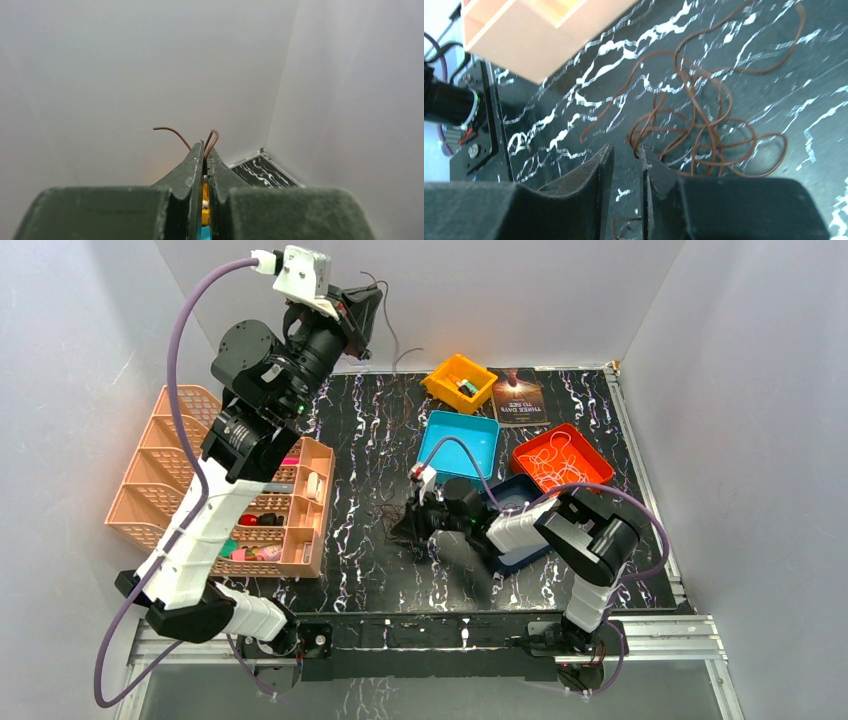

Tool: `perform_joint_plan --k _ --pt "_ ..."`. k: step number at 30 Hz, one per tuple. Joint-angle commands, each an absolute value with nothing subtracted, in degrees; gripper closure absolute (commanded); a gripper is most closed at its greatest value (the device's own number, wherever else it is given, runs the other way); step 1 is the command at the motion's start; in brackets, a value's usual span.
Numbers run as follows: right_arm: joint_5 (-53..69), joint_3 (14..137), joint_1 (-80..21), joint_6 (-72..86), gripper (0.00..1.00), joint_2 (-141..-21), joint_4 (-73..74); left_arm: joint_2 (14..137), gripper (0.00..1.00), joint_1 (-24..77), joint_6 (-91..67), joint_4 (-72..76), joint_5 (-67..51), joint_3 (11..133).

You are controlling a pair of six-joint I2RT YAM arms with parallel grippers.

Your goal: Untangle the cables

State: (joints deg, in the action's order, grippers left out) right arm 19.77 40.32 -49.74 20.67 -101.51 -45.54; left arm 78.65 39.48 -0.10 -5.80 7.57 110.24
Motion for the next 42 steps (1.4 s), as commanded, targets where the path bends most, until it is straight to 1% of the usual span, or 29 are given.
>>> perform_joint_plan --k 1,11,14,22,26,29,33,36,42 --pt "20.2 37.4 -51.4 21.3 0.67 -100.8 -48.1 80.8 1.00 39.3 3.4 -1.7 9.7 115.1" --pt "19.8 34.2 -54.1 21.3 0.67 -100.7 -47.9 85.0 1.00 39.3 6.5 2.3 9.7 120.3" --pt "20.2 33.8 -54.8 20.7 0.65 -100.1 -46.8 85.5 1.00 39.3 6.9 2.5 9.8 120.4" --pt "20.5 31.7 -55.2 20.1 0.57 -90.3 -43.9 85.1 1.00 39.2 7.5 3.1 10.4 118.1" --pt "18.3 33.0 -55.1 18.3 0.51 -83.1 -38.0 84.8 1.00 39.3 7.9 3.3 11.1 116.4" --pt "12.8 36.3 -55.1 16.6 0.46 -77.0 -29.2 84.6 1.00 39.3 7.9 2.9 11.4 115.1" --pt "-0.1 42.0 -55.2 14.4 0.43 -70.3 -16.9 83.6 1.00 39.3 7.7 3.3 12.6 111.6" --pt "-6.7 43.2 -55.1 12.4 0.42 -65.9 -12.6 82.7 1.00 39.3 7.6 4.2 13.6 109.1" --pt "-15.5 44.1 -55.1 11.4 0.40 -58.6 -5.2 82.6 1.00 39.3 7.3 4.0 14.0 107.3"
